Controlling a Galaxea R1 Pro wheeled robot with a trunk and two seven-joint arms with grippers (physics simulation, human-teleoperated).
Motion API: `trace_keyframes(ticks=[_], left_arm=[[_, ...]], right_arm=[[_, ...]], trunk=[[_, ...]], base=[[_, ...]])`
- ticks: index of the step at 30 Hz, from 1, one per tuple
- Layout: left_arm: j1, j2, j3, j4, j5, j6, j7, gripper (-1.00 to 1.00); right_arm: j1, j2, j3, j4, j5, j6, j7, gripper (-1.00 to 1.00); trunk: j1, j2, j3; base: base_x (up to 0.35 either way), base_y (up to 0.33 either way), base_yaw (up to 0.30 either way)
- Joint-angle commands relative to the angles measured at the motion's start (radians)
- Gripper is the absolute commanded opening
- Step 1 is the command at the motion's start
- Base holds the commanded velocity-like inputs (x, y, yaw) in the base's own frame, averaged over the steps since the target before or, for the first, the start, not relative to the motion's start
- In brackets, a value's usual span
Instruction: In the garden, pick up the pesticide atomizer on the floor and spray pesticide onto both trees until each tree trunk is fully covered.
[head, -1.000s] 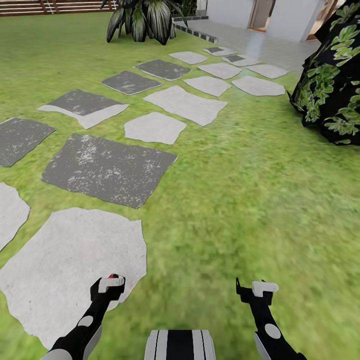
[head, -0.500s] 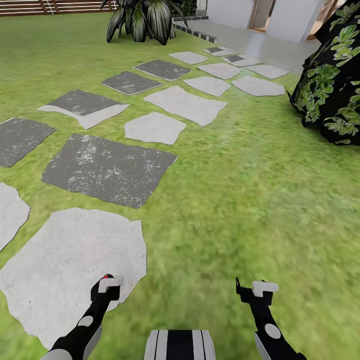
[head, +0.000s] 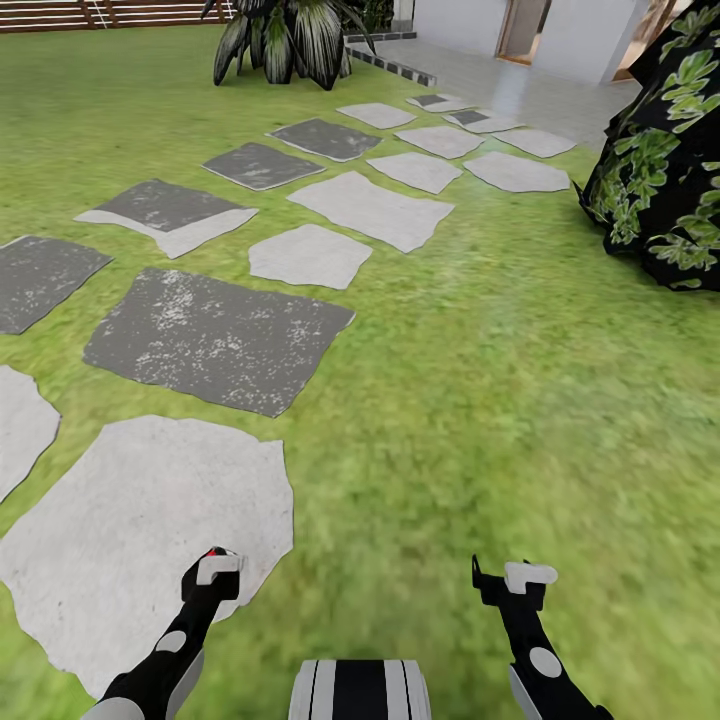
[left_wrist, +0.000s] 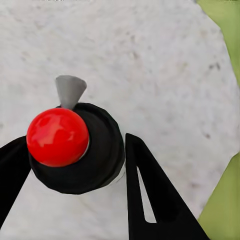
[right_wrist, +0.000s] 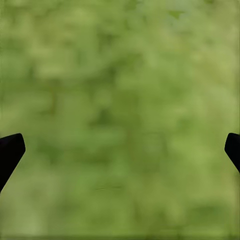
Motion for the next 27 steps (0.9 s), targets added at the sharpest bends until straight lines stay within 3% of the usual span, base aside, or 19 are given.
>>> trace_keyframes(ticks=[1,15,27], left_arm=[[0.0,0.0,0.0,0.0,0.0,0.0,0.0,-1.0],[0.0,0.0,-0.001,0.001,0.001,0.0,-0.001,-1.0],[0.0,0.0,-0.001,0.004,0.011,0.0,-0.003,-1.0]], right_arm=[[0.0,0.0,0.0,0.0,0.0,0.0,0.0,1.0],[0.0,0.0,0.0,0.0,0.0,0.0,0.0,1.0],[0.0,0.004,0.001,0.001,0.0,-0.001,0.0,1.0]], trunk=[[0.0,0.0,0.0],[-0.005,0.003,0.046],[-0.005,0.003,0.046]], base=[[0.0,0.0,0.0],[0.0,0.0,0.0],[0.0,0.0,0.0]])
